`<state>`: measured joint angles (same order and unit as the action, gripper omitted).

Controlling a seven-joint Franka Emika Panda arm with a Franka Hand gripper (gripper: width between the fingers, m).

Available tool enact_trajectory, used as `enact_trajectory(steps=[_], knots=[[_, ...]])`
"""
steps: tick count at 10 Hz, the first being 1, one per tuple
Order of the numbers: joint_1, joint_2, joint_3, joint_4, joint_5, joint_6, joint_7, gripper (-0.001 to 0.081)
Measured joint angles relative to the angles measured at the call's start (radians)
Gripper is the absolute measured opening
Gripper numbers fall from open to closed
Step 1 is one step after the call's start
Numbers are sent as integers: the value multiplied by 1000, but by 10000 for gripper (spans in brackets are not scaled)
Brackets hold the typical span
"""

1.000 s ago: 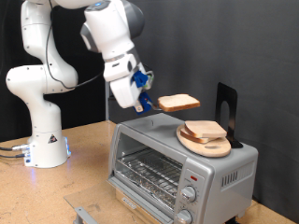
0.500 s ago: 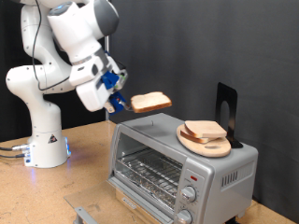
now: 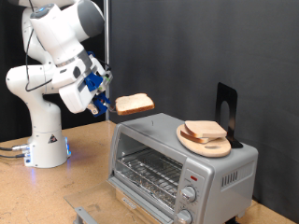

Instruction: Make a piece of toast with the oven

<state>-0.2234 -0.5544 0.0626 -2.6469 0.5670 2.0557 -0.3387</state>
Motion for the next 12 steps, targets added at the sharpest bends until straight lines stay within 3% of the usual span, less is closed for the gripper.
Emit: enact_trajectory(steps=[3, 6, 12], knots=[[-37, 66, -30, 53, -110, 9, -49, 393], [-76, 123, -83, 87, -116, 89, -115, 393], [-109, 316, -138, 219, -139, 93, -150, 393]])
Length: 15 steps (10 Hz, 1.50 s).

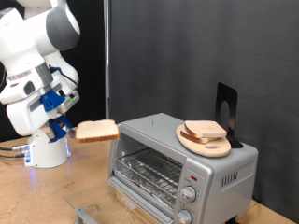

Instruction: Make a piece of toast with the oven

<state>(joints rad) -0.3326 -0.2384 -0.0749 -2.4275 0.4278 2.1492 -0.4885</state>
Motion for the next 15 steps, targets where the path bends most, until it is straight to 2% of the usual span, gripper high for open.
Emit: enact_trajectory(steps=[2, 6, 8, 12, 15], knots=[[1, -4, 6, -16, 1, 20, 0, 393], [13, 16, 81, -112, 2, 182, 18, 393], [19, 45, 111, -139, 10, 235, 26, 393], [20, 92, 138, -173, 28, 312, 26, 393], [20, 132, 151, -180, 34, 369, 42, 393]])
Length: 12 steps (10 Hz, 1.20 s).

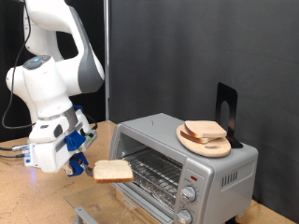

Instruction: Make a piece of toast with the oven

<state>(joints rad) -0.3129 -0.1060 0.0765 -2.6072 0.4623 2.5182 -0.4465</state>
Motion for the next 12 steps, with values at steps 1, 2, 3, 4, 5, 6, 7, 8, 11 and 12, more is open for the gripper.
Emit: enact_trajectory(steps=[1, 2, 3, 4, 5, 6, 7, 8, 11, 12], knots=[[0, 14, 7, 0, 0, 16, 11, 393], [-1, 14, 7, 0, 0, 15, 9, 393], [-1, 14, 7, 2, -28, 2, 19, 393], [-1, 18, 13, 8, -69, -13, 47, 393], [0, 25, 24, 20, -105, -21, 75, 393], [3, 33, 39, 34, -113, -20, 85, 393], [10, 38, 53, 47, -113, -16, 85, 393], [17, 41, 68, 61, -111, -14, 82, 393], [41, 43, 109, 77, -161, -4, 69, 393], [44, 43, 124, 77, -220, -2, 73, 393]])
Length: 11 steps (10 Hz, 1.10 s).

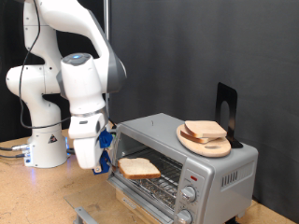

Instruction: Make a piece of toast with the oven

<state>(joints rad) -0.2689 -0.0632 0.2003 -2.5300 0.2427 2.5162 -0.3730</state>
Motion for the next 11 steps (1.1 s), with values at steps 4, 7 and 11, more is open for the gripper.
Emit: enact_trajectory(steps=[4, 7, 11], knots=[[13, -1, 56, 13, -160, -12, 58, 393], [17, -2, 91, 59, -238, -124, 116, 393], [11, -4, 96, 60, -297, -167, 120, 393]])
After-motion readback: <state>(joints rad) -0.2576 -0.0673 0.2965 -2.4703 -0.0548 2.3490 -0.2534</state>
